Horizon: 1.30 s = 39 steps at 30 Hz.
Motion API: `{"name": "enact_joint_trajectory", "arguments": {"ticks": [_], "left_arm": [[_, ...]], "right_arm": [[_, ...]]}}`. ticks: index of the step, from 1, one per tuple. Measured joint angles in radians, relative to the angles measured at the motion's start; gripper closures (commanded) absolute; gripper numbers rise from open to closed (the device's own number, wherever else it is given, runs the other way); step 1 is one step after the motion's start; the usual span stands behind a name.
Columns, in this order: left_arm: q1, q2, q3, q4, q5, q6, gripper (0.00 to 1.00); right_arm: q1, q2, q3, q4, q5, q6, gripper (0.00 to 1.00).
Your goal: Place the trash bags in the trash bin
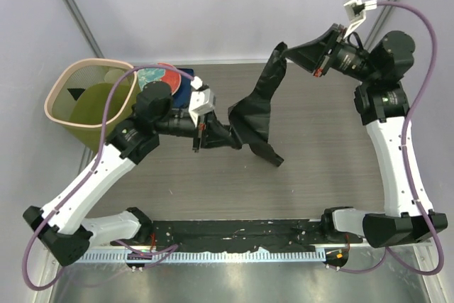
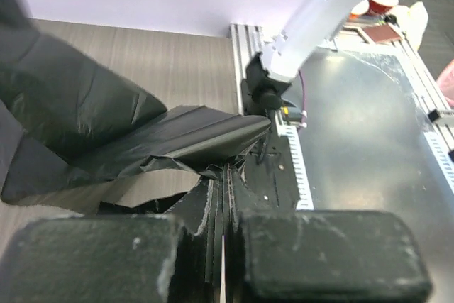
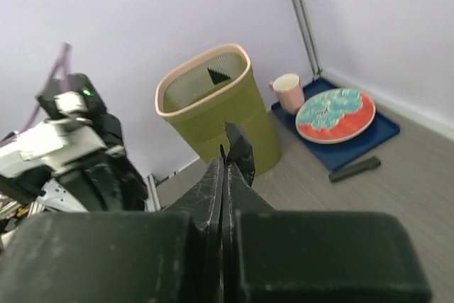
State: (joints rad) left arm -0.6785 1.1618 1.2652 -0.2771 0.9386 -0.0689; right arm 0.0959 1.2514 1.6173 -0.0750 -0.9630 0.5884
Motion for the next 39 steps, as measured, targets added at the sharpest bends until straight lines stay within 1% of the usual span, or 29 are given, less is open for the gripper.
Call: {"name": "enact_joint_trajectory", "arguments": {"ticks": [2,5,6,7,8,9,10,11,13,15,18,20,21,23,25,26,28,30,31,32,33,35,39], "left_arm": [[-0.001,-0.041,0.011,-0.105,0.021,0.064,1.00],[-0.018,-0.061,0.013,-0.209,0.045,0.124,1.00],[-0.029,-0.058,0.012,-0.240,0.050,0.144,1.00],[-0.041,-0.053,0.011,-0.276,0.051,0.172,1.00],[-0.053,-0.047,0.006,-0.303,0.053,0.193,1.00],[-0.063,-0.037,-0.003,-0.337,0.056,0.220,1.00],[-0.068,-0.025,-0.007,-0.365,0.061,0.239,1.00],[-0.067,-0.008,-0.008,-0.389,0.068,0.254,1.00],[-0.047,0.023,-0.014,-0.391,0.075,0.256,1.00],[-0.008,0.047,-0.031,-0.365,0.087,0.242,1.00],[0.047,0.087,-0.035,-0.330,0.110,0.233,1.00],[0.070,0.118,-0.027,-0.322,0.129,0.236,1.00],[0.076,0.133,-0.022,-0.318,0.138,0.237,1.00],[0.086,0.151,-0.019,-0.307,0.151,0.235,1.00],[0.093,0.160,-0.017,-0.298,0.162,0.233,1.00],[0.098,0.163,-0.013,-0.294,0.166,0.232,1.00],[0.103,0.166,-0.006,-0.285,0.175,0.229,1.00],[0.105,0.169,0.002,-0.271,0.183,0.220,1.00],[0.105,0.172,0.008,-0.263,0.187,0.212,1.00],[0.105,0.177,0.014,-0.252,0.190,0.204,1.00],[0.105,0.180,0.020,-0.242,0.192,0.197,1.00],[0.105,0.186,0.027,-0.223,0.196,0.179,1.00],[0.105,0.188,0.027,-0.184,0.199,0.144,1.00]], "right_arm": [[0.003,0.000,-0.067,0.037,-0.004,0.009,0.99],[0.051,0.031,-0.188,0.110,-0.007,0.039,0.99],[0.070,0.049,-0.213,0.117,-0.007,0.040,0.95],[0.096,0.078,-0.243,0.124,-0.003,0.037,0.83],[0.119,0.111,-0.271,0.119,0.001,0.030,0.56],[0.138,0.158,-0.294,0.091,-0.003,0.014,0.49],[0.150,0.201,-0.307,0.069,-0.011,0.013,0.39],[0.153,0.244,-0.319,0.041,-0.024,0.002,0.12],[0.124,0.292,-0.363,-0.013,-0.046,0.003,0.10],[0.050,0.281,-0.459,-0.068,-0.076,-0.006,0.08],[-0.065,0.173,-0.610,-0.178,-0.109,-0.003,0.07],[-0.056,0.058,-0.698,-0.206,-0.121,0.034,0.08],[-0.016,-0.010,-0.746,-0.183,-0.130,0.074,0.09],[0.100,-0.129,-0.847,-0.043,-0.142,0.229,0.08],[0.199,-0.187,-0.911,0.079,-0.143,0.357,0.09],[0.227,-0.191,-0.921,0.119,-0.142,0.412,0.09],[0.250,-0.173,-0.926,0.203,-0.130,0.496,0.09],[0.257,-0.151,-0.927,0.270,-0.119,0.560,0.11],[0.260,-0.139,-0.928,0.309,-0.112,0.594,0.14],[0.264,-0.125,-0.929,0.346,-0.106,0.622,0.20],[0.269,-0.111,-0.931,0.378,-0.101,0.646,0.25],[0.274,-0.087,-0.933,0.431,-0.090,0.682,0.28],[0.289,-0.030,-0.933,0.549,-0.069,0.767,0.28]]}}
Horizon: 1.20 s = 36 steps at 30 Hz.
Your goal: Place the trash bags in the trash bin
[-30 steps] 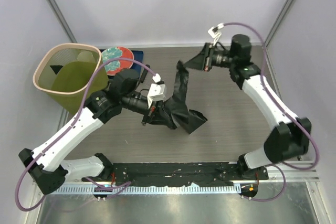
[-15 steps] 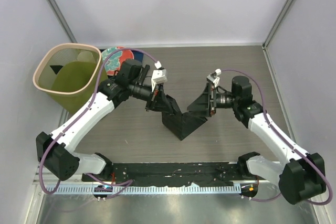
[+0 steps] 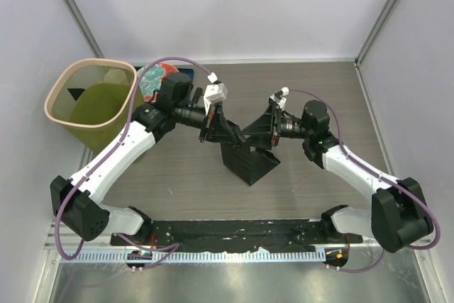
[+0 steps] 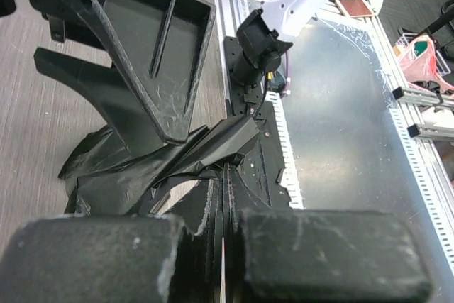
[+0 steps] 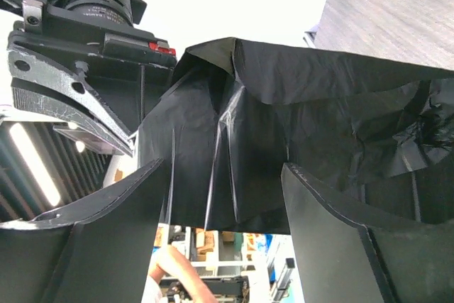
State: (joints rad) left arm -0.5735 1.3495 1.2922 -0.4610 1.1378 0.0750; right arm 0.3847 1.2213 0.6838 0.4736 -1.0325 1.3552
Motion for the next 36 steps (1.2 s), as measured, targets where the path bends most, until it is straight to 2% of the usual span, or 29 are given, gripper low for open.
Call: {"name": "enact_joint_trajectory", "arguments": {"ticks": [4,6,7,10,14,17,20,23,26,30,33,35,36], "left_arm": [[0.000,0.001,0.000,0.047,-0.001,-0.042,1.00],[0.000,-0.001,0.000,0.064,0.010,-0.065,1.00],[0.000,-0.001,0.000,0.069,0.011,-0.071,1.00],[0.000,-0.002,0.000,0.088,0.004,-0.077,1.00],[0.010,-0.006,0.000,0.099,0.003,-0.087,1.00],[0.027,-0.017,0.000,0.095,0.004,-0.085,1.00],[0.053,-0.030,0.010,0.033,0.009,-0.039,1.00],[0.075,-0.030,0.066,-0.139,0.011,0.103,1.00],[0.084,-0.028,0.145,-0.386,-0.010,0.347,1.00],[0.084,-0.005,0.193,-0.624,-0.084,0.635,1.00],[0.084,0.005,0.190,-0.691,-0.166,0.783,1.00],[0.083,-0.003,0.179,-0.696,-0.216,0.829,0.79],[0.083,-0.011,0.172,-0.683,-0.235,0.838,0.65]], "right_arm": [[0.041,0.016,0.000,0.056,0.002,0.044,0.49],[0.061,0.016,0.000,0.080,0.002,0.058,0.69],[0.064,0.016,-0.001,0.087,0.003,0.063,0.73],[0.072,0.019,-0.006,0.123,-0.014,0.085,0.99],[0.072,0.030,0.003,0.103,-0.043,0.046,0.99],[0.066,0.032,0.066,-0.093,-0.046,-0.124,0.99],[0.023,0.038,0.180,-0.370,-0.023,-0.363,0.99],[-0.071,0.075,0.329,-0.653,0.042,-0.632,0.99],[-0.142,0.113,0.481,-0.863,0.118,-0.866,0.99],[-0.129,0.112,0.663,-1.035,0.189,-1.111,0.99],[-0.117,0.103,0.778,-1.131,0.206,-1.277,0.99],[-0.110,0.092,0.840,-1.208,0.216,-1.374,0.99],[-0.094,0.084,0.858,-1.238,0.224,-1.415,0.99]]}}
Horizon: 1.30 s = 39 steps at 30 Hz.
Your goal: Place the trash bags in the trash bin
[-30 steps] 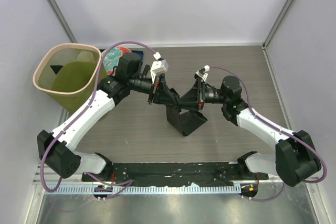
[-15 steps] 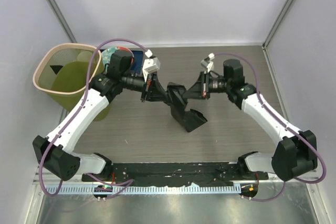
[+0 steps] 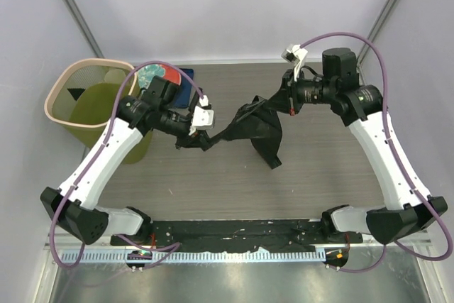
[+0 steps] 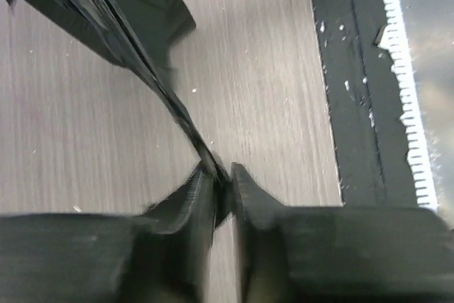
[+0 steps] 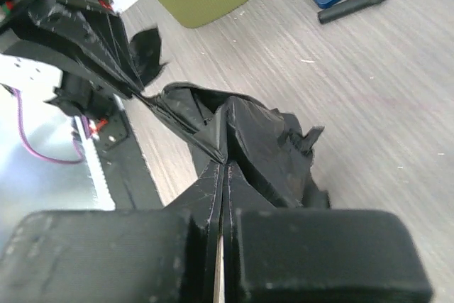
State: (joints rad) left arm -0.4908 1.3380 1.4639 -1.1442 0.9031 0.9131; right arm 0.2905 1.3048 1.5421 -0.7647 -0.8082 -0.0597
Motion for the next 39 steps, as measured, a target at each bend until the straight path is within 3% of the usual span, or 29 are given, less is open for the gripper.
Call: {"name": "enact_joint_trajectory", "arguments": {"ticks": [1,4,11,12,13,16,21,23,24,27,30,35,39], "left_arm": [[0.000,-0.012,-0.010,0.004,-0.026,-0.005,0.43],[0.000,-0.059,-0.030,0.033,-0.073,-0.094,0.32],[0.000,-0.184,-0.058,0.348,-0.086,-0.483,0.25],[0.000,-0.188,-0.058,0.391,-0.097,-0.526,0.14],[-0.002,-0.189,-0.058,0.431,-0.109,-0.566,0.10],[-0.013,-0.163,-0.058,0.522,-0.172,-0.650,0.00],[-0.104,-0.089,-0.057,0.627,-0.293,-0.722,0.00],[-0.151,-0.066,-0.057,0.658,-0.329,-0.741,0.13],[-0.172,-0.054,-0.057,0.679,-0.340,-0.759,0.39],[-0.192,-0.023,-0.054,0.697,-0.338,-0.792,0.77],[-0.170,0.000,-0.053,0.684,-0.253,-0.774,1.00],[-0.142,-0.044,-0.071,0.688,0.036,-0.689,1.00],[-0.205,-0.059,-0.039,0.677,0.171,-0.670,1.00]], "right_arm": [[0.013,-0.009,0.013,-0.023,0.014,-0.033,0.99],[0.049,-0.041,0.026,-0.046,0.071,-0.096,0.99],[0.120,-0.115,0.024,-0.050,0.157,-0.130,0.99],[0.126,-0.119,0.024,-0.050,0.164,-0.130,0.99],[0.130,-0.122,0.024,-0.050,0.172,-0.130,0.99],[0.143,-0.123,0.023,-0.050,0.188,-0.125,0.99],[0.177,-0.130,-0.004,-0.036,0.206,-0.097,0.99],[0.197,-0.130,-0.004,-0.031,0.209,-0.087,0.99],[0.206,-0.130,-0.004,-0.025,0.210,-0.079,0.99],[0.216,-0.130,0.001,-0.022,0.220,-0.068,0.99],[0.218,-0.130,0.027,-0.025,0.276,-0.072,0.99],[0.231,-0.138,0.043,-0.012,0.365,-0.115,0.99],[0.241,-0.111,0.043,0.033,0.281,-0.102,0.99]]}}
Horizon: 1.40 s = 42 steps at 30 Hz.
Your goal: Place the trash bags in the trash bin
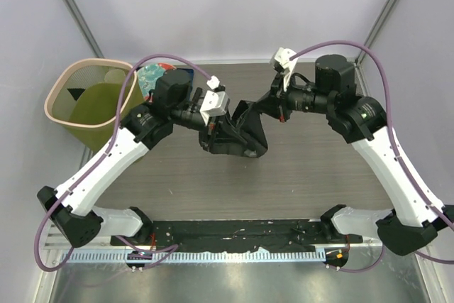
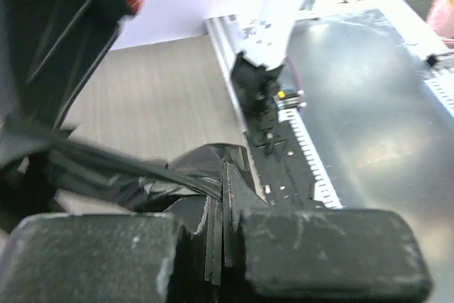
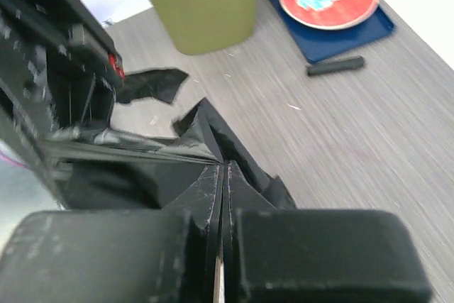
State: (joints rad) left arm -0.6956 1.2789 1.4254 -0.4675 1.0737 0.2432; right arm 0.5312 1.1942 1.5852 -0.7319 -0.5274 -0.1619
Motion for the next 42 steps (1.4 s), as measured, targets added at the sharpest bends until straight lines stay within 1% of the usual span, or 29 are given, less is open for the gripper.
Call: {"name": "enact_joint_trajectory", "arguments": {"ticks": [4,5,8,10,12,13,15,16,19,23,27,30,33,37,42], "left_arm": [[-0.051,0.032,0.045,-0.042,0.054,-0.022,1.00],[-0.053,0.051,0.072,-0.106,0.057,-0.003,1.00],[-0.049,0.116,0.164,-0.340,0.032,0.142,1.00],[-0.044,0.128,0.162,-0.409,-0.010,0.199,1.00],[-0.039,0.117,0.122,-0.404,-0.039,0.213,1.00],[-0.038,0.103,0.092,-0.384,-0.056,0.201,1.00],[-0.039,0.066,0.042,-0.331,-0.086,0.174,1.00],[-0.041,0.045,0.024,-0.322,-0.095,0.161,1.00],[-0.051,-0.012,-0.004,-0.340,-0.121,0.154,1.00],[-0.056,-0.046,-0.037,-0.325,-0.140,0.158,0.98],[-0.057,-0.061,-0.106,-0.283,-0.148,0.153,0.95],[-0.057,-0.061,-0.141,-0.259,-0.144,0.153,0.94],[-0.057,-0.062,-0.157,-0.243,-0.128,0.156,0.92],[-0.060,-0.064,-0.159,-0.224,-0.103,0.159,0.91],[-0.070,-0.064,-0.159,-0.216,-0.066,0.178,0.93]], "right_arm": [[0.002,0.054,0.000,0.051,-0.119,0.055,0.99],[0.001,0.066,0.000,0.051,-0.137,0.063,0.99],[-0.027,0.069,0.000,0.047,-0.156,0.071,0.99],[-0.052,0.051,0.000,0.036,-0.171,0.086,0.99],[-0.059,0.024,-0.002,0.026,-0.183,0.112,0.99],[-0.059,0.011,-0.008,0.024,-0.193,0.128,0.89],[-0.060,-0.005,-0.027,0.016,-0.201,0.159,0.58],[-0.066,-0.009,-0.039,0.011,-0.196,0.168,0.35],[-0.102,-0.012,-0.072,0.006,-0.186,0.203,0.16],[-0.116,-0.042,-0.141,-0.031,-0.182,0.244,0.15],[-0.116,-0.116,-0.254,-0.033,-0.224,0.331,0.10],[-0.116,-0.161,-0.338,0.026,-0.270,0.398,0.07],[-0.109,-0.171,-0.387,0.116,-0.318,0.443,0.07],[-0.054,-0.157,-0.399,0.172,-0.314,0.402,0.06],[0.037,-0.089,-0.397,0.184,-0.239,0.273,0.05]]}}
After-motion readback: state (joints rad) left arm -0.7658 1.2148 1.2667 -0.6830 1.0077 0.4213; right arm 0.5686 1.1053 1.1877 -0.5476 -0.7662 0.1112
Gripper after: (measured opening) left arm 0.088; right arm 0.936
